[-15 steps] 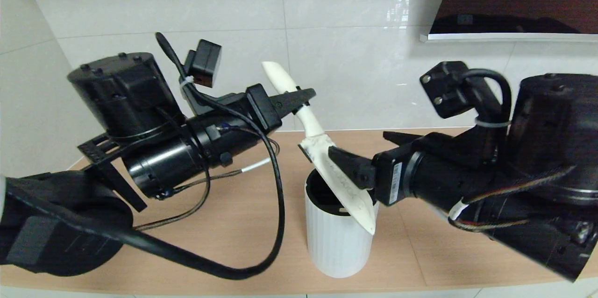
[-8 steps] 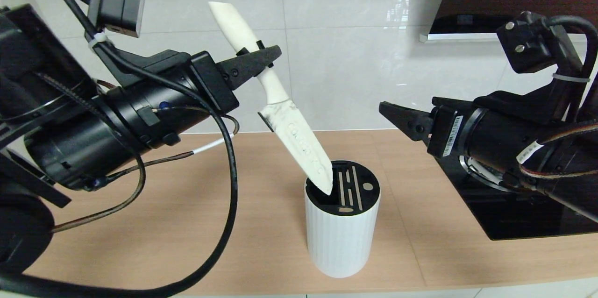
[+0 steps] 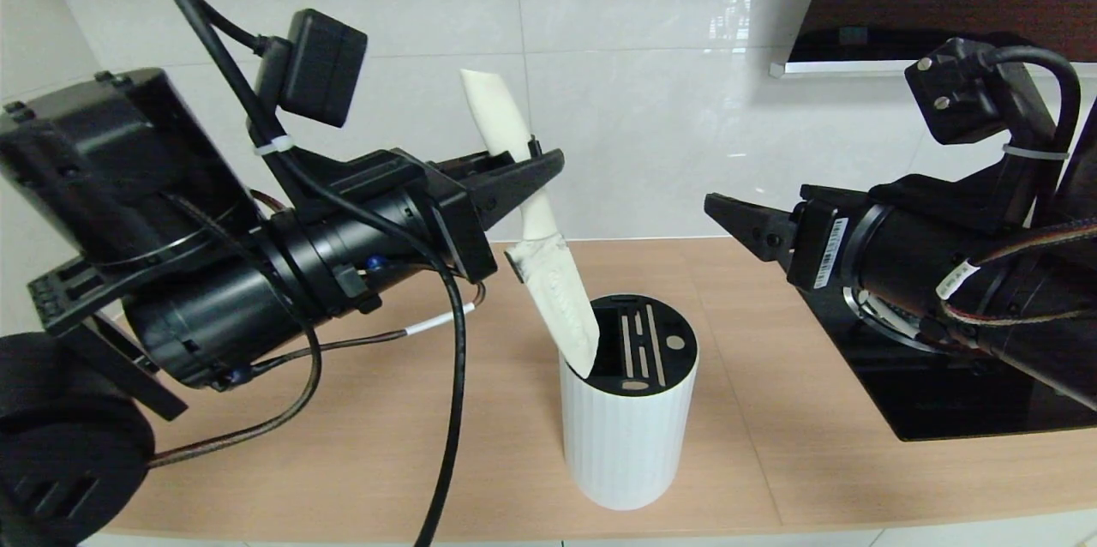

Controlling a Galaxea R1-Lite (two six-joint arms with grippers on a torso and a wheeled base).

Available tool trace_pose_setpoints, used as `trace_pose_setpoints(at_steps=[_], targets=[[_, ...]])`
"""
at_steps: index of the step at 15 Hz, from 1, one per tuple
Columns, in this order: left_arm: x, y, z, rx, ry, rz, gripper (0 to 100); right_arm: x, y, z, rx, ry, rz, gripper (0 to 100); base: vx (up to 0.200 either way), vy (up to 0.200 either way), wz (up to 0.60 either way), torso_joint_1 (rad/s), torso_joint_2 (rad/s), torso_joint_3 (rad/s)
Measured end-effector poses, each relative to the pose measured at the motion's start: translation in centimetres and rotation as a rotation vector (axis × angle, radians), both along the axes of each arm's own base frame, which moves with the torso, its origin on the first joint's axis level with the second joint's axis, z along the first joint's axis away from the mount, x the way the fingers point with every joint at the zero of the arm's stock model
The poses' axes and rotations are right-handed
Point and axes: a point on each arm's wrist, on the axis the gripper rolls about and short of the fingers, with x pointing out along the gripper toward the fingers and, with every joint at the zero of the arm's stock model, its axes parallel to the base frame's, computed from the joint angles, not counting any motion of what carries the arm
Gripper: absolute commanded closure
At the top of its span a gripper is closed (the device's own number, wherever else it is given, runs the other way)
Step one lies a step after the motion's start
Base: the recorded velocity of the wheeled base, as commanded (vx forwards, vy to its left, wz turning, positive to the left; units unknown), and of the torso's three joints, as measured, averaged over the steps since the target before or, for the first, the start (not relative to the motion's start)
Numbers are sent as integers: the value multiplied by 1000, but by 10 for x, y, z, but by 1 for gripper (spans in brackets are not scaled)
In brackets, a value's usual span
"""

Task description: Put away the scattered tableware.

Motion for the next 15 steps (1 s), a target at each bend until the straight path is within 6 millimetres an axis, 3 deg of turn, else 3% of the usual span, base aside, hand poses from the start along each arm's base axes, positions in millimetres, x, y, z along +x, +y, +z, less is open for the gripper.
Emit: trace_pose_setpoints(at_steps=[8, 15], targets=[[15, -15, -13, -31, -78, 6, 100, 0, 0, -3, -27, -4, -2, 0, 0, 0, 0, 0, 0, 0], [25, -22, -29, -2, -41, 11, 100, -1, -1, -4, -28, -3, -4, 0, 0, 0, 0, 0, 0, 0]])
